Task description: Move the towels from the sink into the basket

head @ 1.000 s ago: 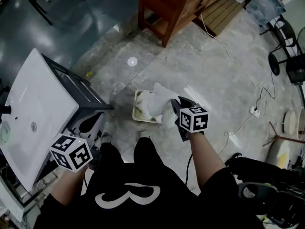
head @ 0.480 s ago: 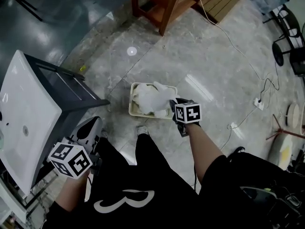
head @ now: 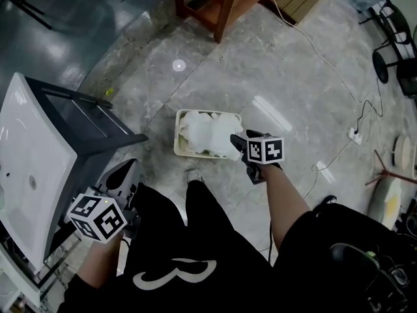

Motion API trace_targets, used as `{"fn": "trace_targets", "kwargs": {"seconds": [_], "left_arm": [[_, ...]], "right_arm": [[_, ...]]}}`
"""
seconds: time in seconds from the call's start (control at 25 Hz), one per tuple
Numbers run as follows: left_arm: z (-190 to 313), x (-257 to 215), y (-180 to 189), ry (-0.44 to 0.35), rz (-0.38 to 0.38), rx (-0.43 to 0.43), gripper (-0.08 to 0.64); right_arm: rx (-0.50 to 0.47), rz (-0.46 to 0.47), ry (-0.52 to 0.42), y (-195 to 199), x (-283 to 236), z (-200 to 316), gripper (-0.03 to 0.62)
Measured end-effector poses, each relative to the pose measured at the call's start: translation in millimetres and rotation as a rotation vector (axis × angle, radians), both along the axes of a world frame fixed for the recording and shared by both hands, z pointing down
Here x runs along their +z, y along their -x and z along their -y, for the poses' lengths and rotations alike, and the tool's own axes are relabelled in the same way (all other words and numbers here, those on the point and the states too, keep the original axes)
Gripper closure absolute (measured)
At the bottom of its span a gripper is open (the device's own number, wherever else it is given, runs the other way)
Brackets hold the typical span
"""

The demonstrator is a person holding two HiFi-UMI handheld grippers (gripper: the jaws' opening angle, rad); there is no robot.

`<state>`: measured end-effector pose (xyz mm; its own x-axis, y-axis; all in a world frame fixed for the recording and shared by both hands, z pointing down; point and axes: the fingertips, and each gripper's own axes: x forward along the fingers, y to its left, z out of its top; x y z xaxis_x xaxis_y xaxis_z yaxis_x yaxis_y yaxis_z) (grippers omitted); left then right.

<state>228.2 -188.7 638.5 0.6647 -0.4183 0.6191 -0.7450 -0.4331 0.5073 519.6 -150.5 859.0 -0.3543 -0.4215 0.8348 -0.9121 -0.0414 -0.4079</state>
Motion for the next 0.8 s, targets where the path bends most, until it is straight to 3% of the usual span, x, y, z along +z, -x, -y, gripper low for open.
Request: {"fn": "trace_targets", "kwargs": {"seconds": [0.2, 0.4, 0.68, 0.8], "left_arm": [[5.5, -8.1, -16.3, -0.015, -0.009, 0.028, 0.554], [6.2, -30.5, -28.3, -0.04, -0.022, 0.058, 0.554], [-4.1, -78.2, -41.3, -0.07, -0.027, 0.103, 0.554], [-6.7, -108.5, -46.2, -0.106, -0.049, 0.109, 0.554]], "right_arm": [[0.016, 0.031, 0.001, -5.0, -7.6, -13.8, 0.328], [0.028, 0.071, -0.064, -1.3, -42.9, -14.8, 0.33], [-0.07, 0.162, -0.262, 26.8, -153.9, -9.8, 0.339], [-0.114, 0.179, -0.373, 42.2, -215.1, -7.3, 0.411]]}}
